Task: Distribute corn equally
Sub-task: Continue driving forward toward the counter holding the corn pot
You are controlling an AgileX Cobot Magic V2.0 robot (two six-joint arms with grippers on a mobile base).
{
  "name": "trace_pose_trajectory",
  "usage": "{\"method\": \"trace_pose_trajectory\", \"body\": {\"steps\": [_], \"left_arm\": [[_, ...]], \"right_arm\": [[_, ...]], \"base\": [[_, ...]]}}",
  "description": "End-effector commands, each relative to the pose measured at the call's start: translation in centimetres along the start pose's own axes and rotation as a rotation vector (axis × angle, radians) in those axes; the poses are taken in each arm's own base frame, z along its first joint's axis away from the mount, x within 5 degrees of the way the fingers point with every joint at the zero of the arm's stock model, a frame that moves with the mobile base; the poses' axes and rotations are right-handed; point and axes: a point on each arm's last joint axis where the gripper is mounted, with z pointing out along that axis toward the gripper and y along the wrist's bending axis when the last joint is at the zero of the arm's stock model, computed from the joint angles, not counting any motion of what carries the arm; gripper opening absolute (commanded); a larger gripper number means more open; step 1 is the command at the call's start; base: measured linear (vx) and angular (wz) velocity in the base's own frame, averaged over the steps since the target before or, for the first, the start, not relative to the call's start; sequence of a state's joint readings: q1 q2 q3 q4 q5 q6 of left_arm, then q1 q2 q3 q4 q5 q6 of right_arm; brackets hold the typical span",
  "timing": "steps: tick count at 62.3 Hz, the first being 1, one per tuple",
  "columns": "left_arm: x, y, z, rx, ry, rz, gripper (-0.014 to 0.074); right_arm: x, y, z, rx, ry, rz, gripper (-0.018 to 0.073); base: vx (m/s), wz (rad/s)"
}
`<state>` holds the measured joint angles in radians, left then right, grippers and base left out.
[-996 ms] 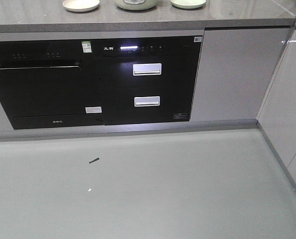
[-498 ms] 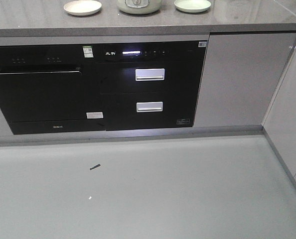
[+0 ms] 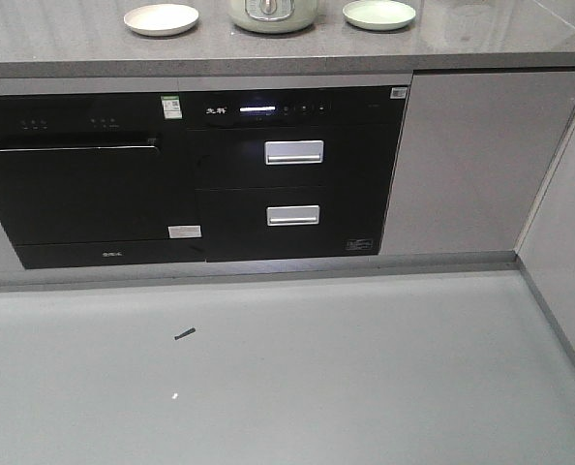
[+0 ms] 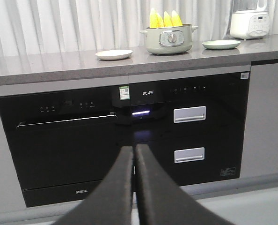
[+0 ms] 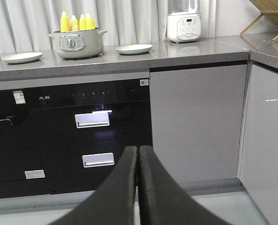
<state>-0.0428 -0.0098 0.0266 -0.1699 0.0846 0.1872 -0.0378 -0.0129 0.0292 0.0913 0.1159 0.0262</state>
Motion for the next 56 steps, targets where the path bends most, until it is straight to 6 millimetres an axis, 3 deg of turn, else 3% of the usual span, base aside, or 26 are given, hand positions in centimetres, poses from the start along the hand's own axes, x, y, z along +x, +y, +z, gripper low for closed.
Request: {"method": "trace_pose_trajectory", "body": {"steps": [1, 56], "left_arm": [[-0.58, 0.11, -0.14, -0.011, -0.081, -0.014, -0.0006], [-0.58, 0.11, -0.14, -0.011, -0.081, -0.014, -0.0006]], "right_arm": [[-0.39, 0.01, -0.02, -0.004, -0.068, -0.017, -0.0001], [-0.39, 0.01, -0.02, -0.004, -0.068, -0.017, -0.0001]], "base": [[0.05, 0.0], [0.04, 0.0]]}}
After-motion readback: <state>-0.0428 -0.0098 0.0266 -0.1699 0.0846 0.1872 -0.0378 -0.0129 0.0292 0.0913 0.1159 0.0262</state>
